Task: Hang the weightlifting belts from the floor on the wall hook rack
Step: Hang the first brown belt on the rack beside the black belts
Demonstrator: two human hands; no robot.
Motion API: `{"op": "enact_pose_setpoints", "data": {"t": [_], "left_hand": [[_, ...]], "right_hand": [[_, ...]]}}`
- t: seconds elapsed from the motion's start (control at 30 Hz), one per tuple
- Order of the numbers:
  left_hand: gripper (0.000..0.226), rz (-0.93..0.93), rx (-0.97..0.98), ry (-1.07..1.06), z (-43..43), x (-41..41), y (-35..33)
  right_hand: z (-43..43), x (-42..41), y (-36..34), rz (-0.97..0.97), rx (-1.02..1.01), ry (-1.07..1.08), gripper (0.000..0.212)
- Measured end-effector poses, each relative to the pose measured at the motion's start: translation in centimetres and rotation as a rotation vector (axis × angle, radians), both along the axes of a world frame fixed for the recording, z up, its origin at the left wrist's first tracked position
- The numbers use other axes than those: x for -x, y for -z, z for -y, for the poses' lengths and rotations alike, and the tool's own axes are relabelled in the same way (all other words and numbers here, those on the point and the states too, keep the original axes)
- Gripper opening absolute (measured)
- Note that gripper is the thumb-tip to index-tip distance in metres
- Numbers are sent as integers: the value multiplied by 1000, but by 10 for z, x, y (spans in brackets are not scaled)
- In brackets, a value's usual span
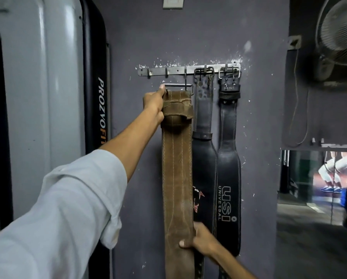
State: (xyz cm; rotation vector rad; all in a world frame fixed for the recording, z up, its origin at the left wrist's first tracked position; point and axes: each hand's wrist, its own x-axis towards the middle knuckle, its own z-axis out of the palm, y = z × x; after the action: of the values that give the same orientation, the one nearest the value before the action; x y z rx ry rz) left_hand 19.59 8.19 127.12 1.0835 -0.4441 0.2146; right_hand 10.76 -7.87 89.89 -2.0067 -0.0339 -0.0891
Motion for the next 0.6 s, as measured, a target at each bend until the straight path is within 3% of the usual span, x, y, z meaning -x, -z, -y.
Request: {"op": "enact_pose_setpoints", "data": {"t": [0.07,0.13,0.23,0.3,0.33,0.43,0.53,0.6], "left_hand": [[40,23,-15,40,2,1,1],[39,47,-26,76,4,1,-1],[38,74,-26,103,5,-2,-8],[37,83,-21,108,6,-5,-11],[35,89,-22,110,7,-7,-12],[27,113,-23,129,8,-14,-18],[28,130,11,127,11,-23,-24],[31,125,15,118,14,-31,-29]], "right_hand": [[0,1,-24,-8,61,-26,45],[-3,3,-81,112,6,-32,41],[-5,-3,-201,394,-323,-72,25],[-10,-8,-271,543,-477,-13,44],[-14,-5,-303,594,-468,66,52],[-26,-11,-379,711,-282,269,45],[-20,-45,-411,773,-138,404,24],[-9,-66,-419,762,-71,468,21]]}}
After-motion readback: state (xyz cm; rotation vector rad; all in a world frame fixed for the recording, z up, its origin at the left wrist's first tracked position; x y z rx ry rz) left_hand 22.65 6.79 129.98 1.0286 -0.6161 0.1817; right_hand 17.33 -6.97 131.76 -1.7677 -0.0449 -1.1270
